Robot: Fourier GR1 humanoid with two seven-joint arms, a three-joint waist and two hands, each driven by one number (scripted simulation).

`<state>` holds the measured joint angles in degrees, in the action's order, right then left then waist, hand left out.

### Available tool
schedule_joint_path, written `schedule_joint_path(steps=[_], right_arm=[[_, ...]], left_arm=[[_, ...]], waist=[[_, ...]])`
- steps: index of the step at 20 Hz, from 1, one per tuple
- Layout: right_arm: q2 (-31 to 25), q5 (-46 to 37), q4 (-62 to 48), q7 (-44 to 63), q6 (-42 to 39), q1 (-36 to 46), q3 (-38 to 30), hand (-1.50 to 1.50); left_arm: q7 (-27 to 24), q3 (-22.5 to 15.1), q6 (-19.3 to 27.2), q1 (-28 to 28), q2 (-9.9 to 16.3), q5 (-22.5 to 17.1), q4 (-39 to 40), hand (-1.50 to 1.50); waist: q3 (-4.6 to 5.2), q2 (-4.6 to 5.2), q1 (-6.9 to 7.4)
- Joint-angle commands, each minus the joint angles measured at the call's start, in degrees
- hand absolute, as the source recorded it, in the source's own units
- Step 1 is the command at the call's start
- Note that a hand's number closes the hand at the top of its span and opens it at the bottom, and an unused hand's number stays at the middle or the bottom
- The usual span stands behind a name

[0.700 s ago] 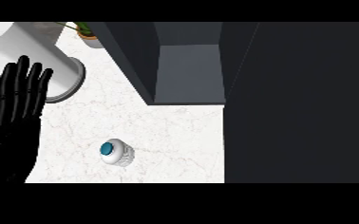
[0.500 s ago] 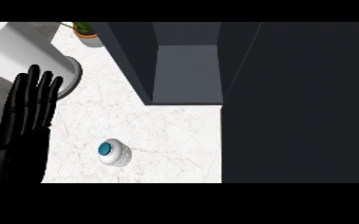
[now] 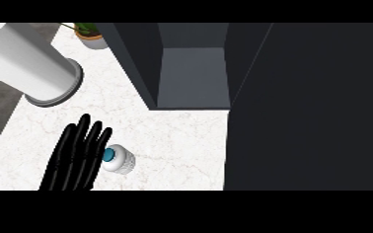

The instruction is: Pick up the bottled water, place it into the cabinet and close the cabinet

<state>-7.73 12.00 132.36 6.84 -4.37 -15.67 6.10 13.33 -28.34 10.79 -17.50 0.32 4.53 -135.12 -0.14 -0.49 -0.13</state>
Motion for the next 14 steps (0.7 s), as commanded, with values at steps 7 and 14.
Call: schedule_joint_path(steps=[7,14], right_arm=[[-2.41,8.87,11.83,8.06,-1.87,-6.26,-5.20,-1.50],[-2.47,11.02,13.66,7.65,-4.29,-9.07,-6.20,-1.50]], left_arm=[[8.84,-22.99,10.78,-7.64,1.62,16.39,-11.62,-1.50],[11.25,-25.39,14.81,-5.47,2.59,18.92,-11.10,-1.50]], waist=[[0.05,-0.07,0.40],[-0.03,-0.17,-0.07]])
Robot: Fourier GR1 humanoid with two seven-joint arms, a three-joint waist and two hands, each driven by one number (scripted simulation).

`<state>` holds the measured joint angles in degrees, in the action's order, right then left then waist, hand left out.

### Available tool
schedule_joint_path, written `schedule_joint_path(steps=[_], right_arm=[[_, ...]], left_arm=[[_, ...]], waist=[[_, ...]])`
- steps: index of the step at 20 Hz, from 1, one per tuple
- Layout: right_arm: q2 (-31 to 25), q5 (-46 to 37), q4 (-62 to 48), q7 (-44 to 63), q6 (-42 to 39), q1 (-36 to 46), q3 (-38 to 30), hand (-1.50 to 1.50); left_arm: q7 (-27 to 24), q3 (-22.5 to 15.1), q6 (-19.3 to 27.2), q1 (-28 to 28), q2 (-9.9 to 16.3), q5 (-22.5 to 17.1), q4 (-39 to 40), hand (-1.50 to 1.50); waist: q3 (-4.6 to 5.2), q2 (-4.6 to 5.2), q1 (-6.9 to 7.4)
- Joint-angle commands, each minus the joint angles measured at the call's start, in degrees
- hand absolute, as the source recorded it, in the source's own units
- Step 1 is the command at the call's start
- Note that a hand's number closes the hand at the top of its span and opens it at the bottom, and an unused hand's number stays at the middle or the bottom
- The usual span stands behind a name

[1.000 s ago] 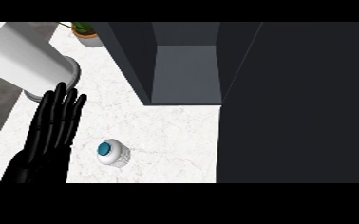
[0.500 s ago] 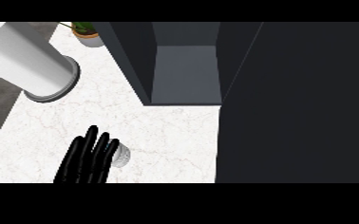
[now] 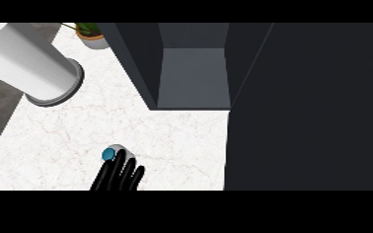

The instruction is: Pick up the bottled water, place it into the cabinet and close the cabinet

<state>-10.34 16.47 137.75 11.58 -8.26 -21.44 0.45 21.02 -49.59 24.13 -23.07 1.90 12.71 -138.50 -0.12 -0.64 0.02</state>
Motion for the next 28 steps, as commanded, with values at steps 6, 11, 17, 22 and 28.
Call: schedule_joint_path(steps=[6,11,17,22,28], right_arm=[[0.48,7.57,8.78,1.88,-1.75,-5.27,-2.34,-1.50],[1.02,8.69,9.33,1.60,-2.98,-7.74,-2.43,-1.50],[0.23,10.89,7.67,0.36,-4.41,-7.16,-6.04,-1.50],[0.74,11.52,12.28,2.64,-3.86,-9.34,-5.17,-1.50],[0.70,12.75,11.69,-0.42,-7.02,-12.22,-7.20,-1.50]], left_arm=[[2.27,-5.79,4.55,-1.86,4.89,10.99,-9.30,-1.50],[1.97,-5.87,7.58,-1.87,6.05,11.06,-8.11,-1.50],[-1.02,-3.70,11.90,-2.24,7.26,11.83,-6.45,-1.50],[-4.00,0.77,13.88,-4.19,10.30,7.72,-4.76,-1.50],[-6.87,6.73,13.70,-7.24,15.66,-0.26,-4.19,-1.50]], waist=[[-0.05,-0.37,-0.08],[-0.02,-0.24,-0.25],[0.00,-0.22,0.16],[0.15,-0.03,-0.23],[0.23,0.19,-0.61]])
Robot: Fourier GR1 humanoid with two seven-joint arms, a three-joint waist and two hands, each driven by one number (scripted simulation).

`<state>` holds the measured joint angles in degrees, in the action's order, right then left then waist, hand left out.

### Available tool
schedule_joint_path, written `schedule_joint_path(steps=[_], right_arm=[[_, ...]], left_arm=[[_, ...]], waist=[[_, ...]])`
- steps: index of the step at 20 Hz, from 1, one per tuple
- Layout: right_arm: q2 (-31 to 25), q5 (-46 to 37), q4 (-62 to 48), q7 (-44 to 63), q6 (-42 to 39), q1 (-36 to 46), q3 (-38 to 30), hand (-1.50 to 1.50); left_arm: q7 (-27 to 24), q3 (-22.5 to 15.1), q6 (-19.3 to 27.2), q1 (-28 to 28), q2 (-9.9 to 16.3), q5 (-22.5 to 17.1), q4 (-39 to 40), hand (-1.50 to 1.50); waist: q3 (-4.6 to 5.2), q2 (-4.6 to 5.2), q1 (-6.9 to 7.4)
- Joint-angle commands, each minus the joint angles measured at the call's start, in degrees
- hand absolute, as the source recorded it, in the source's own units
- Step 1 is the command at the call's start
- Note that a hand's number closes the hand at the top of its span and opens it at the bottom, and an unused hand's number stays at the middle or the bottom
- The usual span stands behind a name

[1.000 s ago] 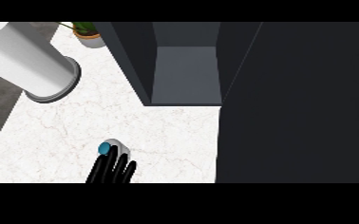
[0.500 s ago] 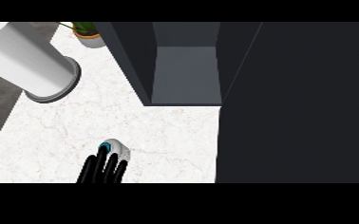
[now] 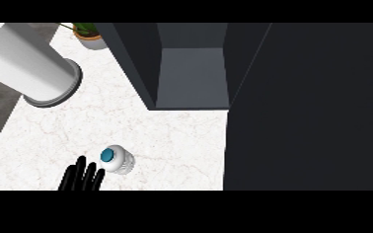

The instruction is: Pick up the bottled water, place it into the cabinet and close the cabinet

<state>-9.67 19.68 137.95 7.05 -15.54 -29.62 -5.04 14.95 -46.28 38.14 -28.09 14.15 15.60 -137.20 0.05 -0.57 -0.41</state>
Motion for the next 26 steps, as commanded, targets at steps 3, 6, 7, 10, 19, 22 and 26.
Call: schedule_joint_path(steps=[3,6,7,10,19,22,26], right_arm=[[-0.28,10.62,11.97,4.68,-0.12,-4.75,-2.58,-1.50],[-2.08,13.45,10.41,3.47,-1.84,-5.04,-6.12,-1.50],[0.32,10.82,11.32,3.26,-0.97,-5.82,-2.42,-1.50],[0.31,12.14,10.51,0.81,-3.51,-8.44,-3.96,-1.50],[-0.37,14.65,11.77,1.03,-4.13,-9.61,-4.83,-1.50],[-0.26,12.77,11.07,-0.16,-5.30,-9.95,-3.70,-1.50],[0.52,14.25,10.14,-2.46,-6.40,-11.94,-5.32,-1.50]], left_arm=[[-4.17,4.38,0.28,-4.26,4.03,-5.50,-3.13,-1.50],[-5.66,10.74,-1.92,-2.56,5.61,-10.72,-1.66,-1.50],[-9.41,11.31,-2.43,-2.89,5.17,-12.54,3.88,-1.50],[-11.08,14.30,-4.23,-0.14,5.01,-14.05,7.52,-1.50],[-19.52,23.74,-11.42,2.44,4.50,-25.38,20.65,-1.50],[-22.12,28.19,-13.62,6.67,3.69,-28.01,27.74,-1.50],[-24.45,27.26,-13.42,6.10,1.50,-27.29,32.62,-1.50]], waist=[[0.10,0.12,-0.08],[0.12,0.27,-0.43],[0.24,0.19,-0.44],[0.09,0.23,-1.00],[0.10,0.34,-0.90],[0.09,0.43,-0.92],[0.03,0.36,-0.71]])
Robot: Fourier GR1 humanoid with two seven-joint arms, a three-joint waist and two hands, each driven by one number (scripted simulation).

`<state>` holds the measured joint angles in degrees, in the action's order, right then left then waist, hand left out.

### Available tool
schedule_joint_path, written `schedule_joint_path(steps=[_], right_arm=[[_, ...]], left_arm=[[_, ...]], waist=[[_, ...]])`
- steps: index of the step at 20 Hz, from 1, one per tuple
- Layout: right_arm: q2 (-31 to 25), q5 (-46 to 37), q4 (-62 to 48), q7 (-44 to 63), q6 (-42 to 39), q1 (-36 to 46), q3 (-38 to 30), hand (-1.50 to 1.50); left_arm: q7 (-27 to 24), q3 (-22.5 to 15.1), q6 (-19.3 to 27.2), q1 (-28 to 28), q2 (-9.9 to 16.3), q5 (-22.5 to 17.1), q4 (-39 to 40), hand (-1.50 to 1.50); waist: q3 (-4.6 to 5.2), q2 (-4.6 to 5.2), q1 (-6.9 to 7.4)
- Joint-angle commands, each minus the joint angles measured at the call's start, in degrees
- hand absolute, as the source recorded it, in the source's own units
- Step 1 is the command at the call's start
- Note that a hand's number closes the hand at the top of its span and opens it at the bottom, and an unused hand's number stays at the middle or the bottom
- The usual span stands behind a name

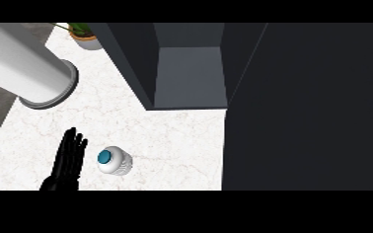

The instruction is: Pick up the bottled water, place it into the cabinet and close the cabinet

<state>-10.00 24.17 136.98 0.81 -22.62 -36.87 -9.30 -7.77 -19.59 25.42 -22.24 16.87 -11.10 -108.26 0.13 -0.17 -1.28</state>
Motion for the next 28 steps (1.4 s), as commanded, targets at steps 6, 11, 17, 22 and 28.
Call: schedule_joint_path(steps=[6,11,17,22,28], right_arm=[[-0.42,11.56,12.63,2.68,-0.91,-7.34,-2.64,-1.50],[-1.92,14.42,12.21,1.59,-2.45,-9.30,-4.50,-1.50],[-2.08,14.22,10.45,-0.84,-3.38,-8.84,-3.78,-1.50],[-1.86,12.76,9.33,-2.10,-3.38,-9.42,-3.00,-1.50],[-3.04,13.53,11.30,-1.81,-2.87,-10.91,-3.98,-1.50]], left_arm=[[-4.64,3.98,-4.12,6.23,-3.12,-3.20,15.37,-1.50],[-7.86,6.98,-7.91,6.91,-2.96,-5.63,22.62,-1.50],[-14.65,10.42,-10.29,13.23,-5.48,-6.01,36.28,-1.50],[-24.43,12.82,-16.18,15.73,-9.81,-9.16,47.23,-1.50],[-27.90,11.49,-22.95,17.15,-11.86,-10.23,50.30,-1.50]], waist=[[0.01,0.05,-0.27],[0.00,-0.02,-0.23],[0.03,0.13,-0.29],[0.11,0.19,-0.30],[0.05,0.13,-0.06]])
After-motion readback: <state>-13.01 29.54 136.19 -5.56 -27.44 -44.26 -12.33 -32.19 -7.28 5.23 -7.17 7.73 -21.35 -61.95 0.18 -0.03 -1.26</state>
